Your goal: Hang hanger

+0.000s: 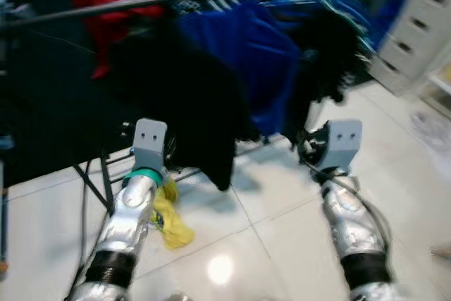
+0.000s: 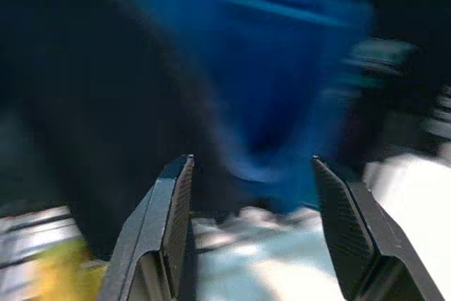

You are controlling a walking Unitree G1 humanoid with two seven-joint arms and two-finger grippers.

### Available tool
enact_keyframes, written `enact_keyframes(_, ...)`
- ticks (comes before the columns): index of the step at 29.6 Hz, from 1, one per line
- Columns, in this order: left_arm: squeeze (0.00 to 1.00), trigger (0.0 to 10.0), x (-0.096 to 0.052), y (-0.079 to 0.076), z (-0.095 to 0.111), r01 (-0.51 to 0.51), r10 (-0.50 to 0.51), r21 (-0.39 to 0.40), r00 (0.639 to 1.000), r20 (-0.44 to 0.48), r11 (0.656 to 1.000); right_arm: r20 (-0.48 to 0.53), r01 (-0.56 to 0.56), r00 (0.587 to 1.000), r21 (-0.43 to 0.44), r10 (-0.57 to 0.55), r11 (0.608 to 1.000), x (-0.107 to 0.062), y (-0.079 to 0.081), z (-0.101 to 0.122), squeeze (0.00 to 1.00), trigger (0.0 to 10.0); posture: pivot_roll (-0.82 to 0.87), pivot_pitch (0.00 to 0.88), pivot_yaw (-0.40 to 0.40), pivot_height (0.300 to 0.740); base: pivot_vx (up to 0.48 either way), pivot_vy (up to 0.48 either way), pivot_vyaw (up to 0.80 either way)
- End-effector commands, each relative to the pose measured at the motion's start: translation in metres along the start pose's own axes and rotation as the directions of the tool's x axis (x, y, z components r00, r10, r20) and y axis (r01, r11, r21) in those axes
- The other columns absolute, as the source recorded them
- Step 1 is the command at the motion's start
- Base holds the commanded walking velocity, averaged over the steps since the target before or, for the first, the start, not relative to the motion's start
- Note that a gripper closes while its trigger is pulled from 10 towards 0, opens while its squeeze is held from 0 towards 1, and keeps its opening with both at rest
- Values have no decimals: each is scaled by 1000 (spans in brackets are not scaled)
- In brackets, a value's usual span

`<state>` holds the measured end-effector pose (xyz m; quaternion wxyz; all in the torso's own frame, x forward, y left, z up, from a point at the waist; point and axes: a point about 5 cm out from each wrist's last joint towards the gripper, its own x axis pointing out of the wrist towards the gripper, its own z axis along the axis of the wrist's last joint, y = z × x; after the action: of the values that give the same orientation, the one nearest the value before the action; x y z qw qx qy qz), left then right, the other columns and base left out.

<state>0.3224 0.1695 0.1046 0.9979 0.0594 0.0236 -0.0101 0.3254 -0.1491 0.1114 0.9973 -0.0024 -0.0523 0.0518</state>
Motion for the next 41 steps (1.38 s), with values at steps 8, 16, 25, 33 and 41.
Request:
enact_keyframes(8, 0, 10000, -1, -11, -4, 28, -28, -11, 1000, -14, 1000, 56, 11, 998, -100, -5, 995, -2, -12, 12, 0, 10000, -75, 22, 36, 740, 437, 0, 300)
enact_keyframes(16, 0, 10000, -7, -12, -8, 85, -85, -27, 996, -10, 996, 462, 181, 885, -458, 59, 871, -5, -3, 105, 0, 10000, -82, 27, 35, 740, 87, 0, 0)
enact_keyframes(25, 0, 10000, -6, -11, -7, 88, -89, -22, 996, -10, 996, 340, 53, 938, -328, 65, 943, -4, -5, 92, 0, 10000, -84, 29, 41, 740, 0, 0, 0)
enact_keyframes(33, 0, 10000, -5, -10, -6, 89, -89, -16, 996, -9, 996, 251, -22, 965, -221, 78, 975, -5, -29, 88, 0, 10000, -87, 31, 42, 740, 0, 0, 0)
enact_keyframes(41, 0, 10000, -5, -4, -4, 88, -88, -3, 996, -8, 996, 27, -230, 970, -226, 242, 947, 0, -71, 85, 1000, 10000, -75, 41, 58, 740, 0, 0, 0)
